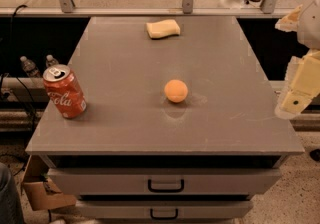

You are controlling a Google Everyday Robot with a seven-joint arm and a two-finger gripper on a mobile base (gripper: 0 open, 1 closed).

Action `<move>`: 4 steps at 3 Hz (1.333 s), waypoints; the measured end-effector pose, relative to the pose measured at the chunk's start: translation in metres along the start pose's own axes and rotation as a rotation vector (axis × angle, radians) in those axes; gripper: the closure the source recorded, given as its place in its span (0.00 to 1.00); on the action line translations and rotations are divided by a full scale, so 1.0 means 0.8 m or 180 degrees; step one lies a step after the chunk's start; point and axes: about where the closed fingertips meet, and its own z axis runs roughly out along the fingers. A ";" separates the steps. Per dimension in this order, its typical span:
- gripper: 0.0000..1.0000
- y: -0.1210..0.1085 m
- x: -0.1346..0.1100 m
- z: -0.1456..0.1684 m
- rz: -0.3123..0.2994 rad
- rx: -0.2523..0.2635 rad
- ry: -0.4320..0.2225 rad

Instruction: Move orange near sponge

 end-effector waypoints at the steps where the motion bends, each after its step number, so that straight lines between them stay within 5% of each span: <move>1: 0.00 0.000 0.000 0.000 0.0000 0.0001 0.0000; 2: 0.00 -0.004 -0.025 0.016 0.0075 0.0025 -0.0193; 4: 0.00 -0.017 -0.120 0.076 0.0364 -0.0132 -0.1029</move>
Offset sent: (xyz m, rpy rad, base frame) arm 0.0382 0.0610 -0.0236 0.1974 -0.0489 -0.0201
